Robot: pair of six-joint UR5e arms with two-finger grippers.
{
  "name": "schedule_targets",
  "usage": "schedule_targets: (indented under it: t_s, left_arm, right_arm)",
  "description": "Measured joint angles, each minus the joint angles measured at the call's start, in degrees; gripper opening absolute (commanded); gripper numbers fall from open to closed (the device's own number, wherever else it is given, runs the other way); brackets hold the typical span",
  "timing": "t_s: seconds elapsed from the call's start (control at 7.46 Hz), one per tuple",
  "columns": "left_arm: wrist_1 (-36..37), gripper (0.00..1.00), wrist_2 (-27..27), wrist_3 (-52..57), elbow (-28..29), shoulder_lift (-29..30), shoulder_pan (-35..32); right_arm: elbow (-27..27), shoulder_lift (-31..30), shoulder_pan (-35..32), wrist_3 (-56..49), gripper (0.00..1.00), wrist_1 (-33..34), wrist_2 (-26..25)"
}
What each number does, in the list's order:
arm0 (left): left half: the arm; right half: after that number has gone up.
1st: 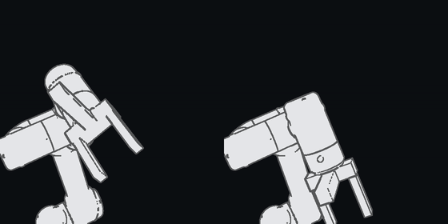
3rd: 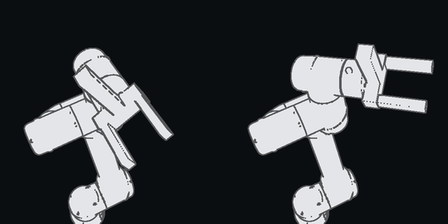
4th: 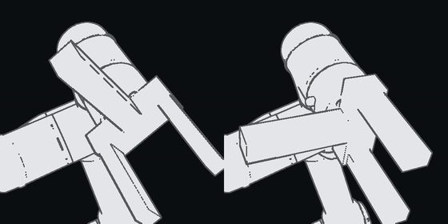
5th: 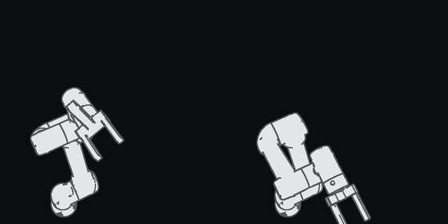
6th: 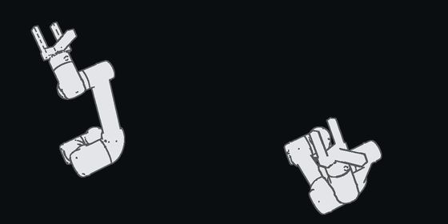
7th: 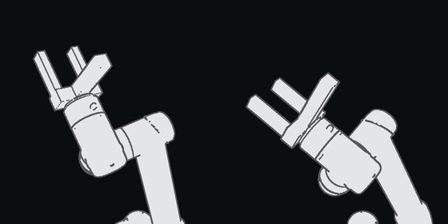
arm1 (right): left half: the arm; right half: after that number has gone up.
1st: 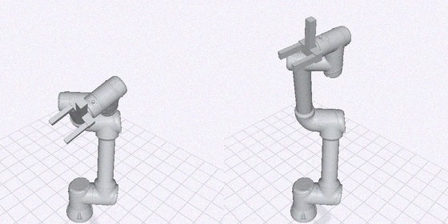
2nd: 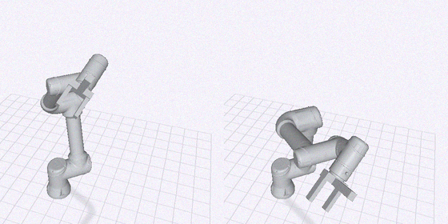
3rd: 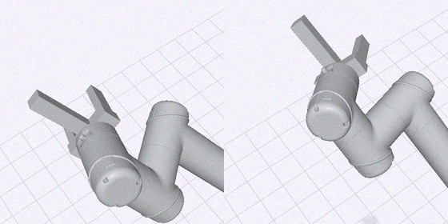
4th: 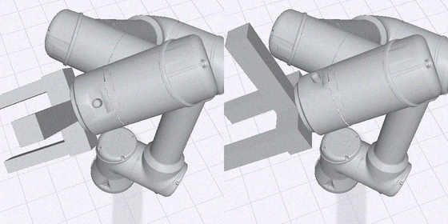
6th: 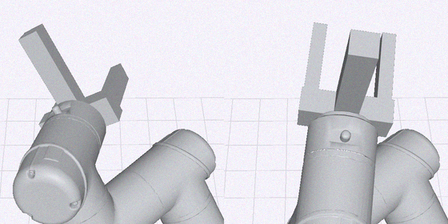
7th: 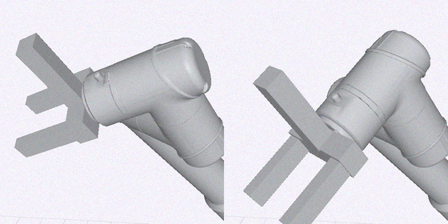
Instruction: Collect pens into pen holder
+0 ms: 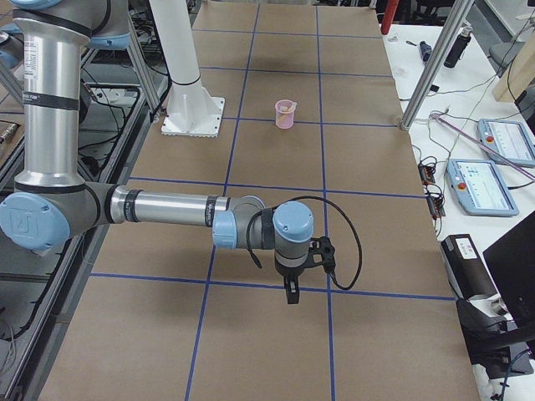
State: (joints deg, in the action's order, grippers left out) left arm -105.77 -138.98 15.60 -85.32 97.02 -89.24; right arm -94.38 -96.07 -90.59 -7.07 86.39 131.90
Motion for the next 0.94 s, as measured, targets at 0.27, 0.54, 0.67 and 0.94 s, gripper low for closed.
schedule_targets:
  t_s: [0.27,0.54,0.67,0.94]
  left_arm:
    - [4.2,1.0,4.0,0.5,-0.8,-4.5,-2.6]
    - [5.1,1.0,6.9,0.5,-2.8,-9.4,-3.5]
    - [6.3,1.0,7.3,0.3,-3.3,-11.0,-3.7]
    - [13.1,1.0,7.2,-1.5,-6.7,-12.3,-3.9]
  right_arm:
    - [0.3,0.1,0.0,0.1,1.0,0.0,0.2]
    - [0.0,0.5,0.0,0.1,1.0,0.0,0.3]
    - [-0.1,0.6,0.0,0.1,1.0,0.0,0.3]
    - [-0.2,0.7,0.0,0.0,1.0,-0.1,0.4]
